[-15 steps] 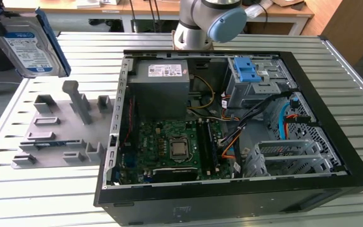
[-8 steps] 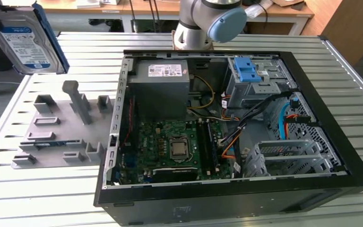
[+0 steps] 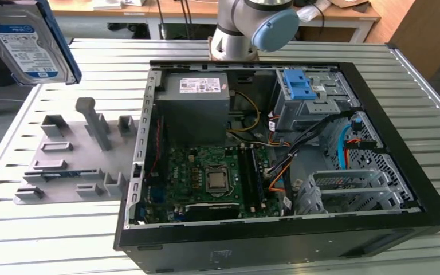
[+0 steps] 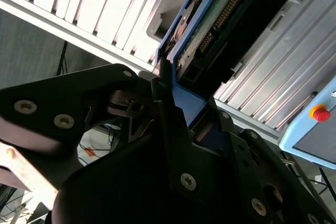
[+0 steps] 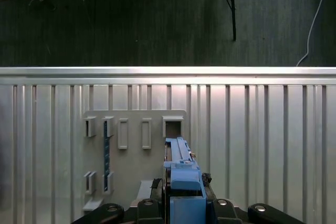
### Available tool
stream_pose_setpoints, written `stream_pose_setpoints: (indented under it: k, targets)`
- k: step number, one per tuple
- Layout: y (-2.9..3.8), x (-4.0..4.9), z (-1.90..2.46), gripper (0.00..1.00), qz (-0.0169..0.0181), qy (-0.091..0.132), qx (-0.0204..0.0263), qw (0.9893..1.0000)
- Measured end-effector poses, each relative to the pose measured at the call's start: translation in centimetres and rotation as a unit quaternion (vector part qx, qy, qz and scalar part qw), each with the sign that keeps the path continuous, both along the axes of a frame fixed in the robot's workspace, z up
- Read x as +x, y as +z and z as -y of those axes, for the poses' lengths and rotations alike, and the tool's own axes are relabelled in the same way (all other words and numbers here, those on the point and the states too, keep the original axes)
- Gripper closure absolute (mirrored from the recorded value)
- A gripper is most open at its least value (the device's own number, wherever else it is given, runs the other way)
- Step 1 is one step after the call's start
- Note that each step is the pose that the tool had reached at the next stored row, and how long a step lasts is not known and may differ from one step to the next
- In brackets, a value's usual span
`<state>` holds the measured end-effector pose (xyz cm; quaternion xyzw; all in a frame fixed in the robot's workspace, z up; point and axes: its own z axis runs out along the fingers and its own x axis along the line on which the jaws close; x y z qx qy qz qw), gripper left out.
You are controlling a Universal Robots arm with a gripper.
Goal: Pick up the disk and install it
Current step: 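Pick up the disk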
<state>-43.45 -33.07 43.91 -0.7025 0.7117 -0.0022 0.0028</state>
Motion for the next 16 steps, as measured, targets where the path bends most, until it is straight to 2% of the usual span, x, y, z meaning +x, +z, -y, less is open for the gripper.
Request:
stream_pose_setpoints:
  k: [12,16]
  targets:
    - [1.85,0.0,0.0,0.64,0.0001,0.0,0.0,1.0]
    - [2.75,0.0,0.0,0.64,0.0001,0.0,0.0,1.0]
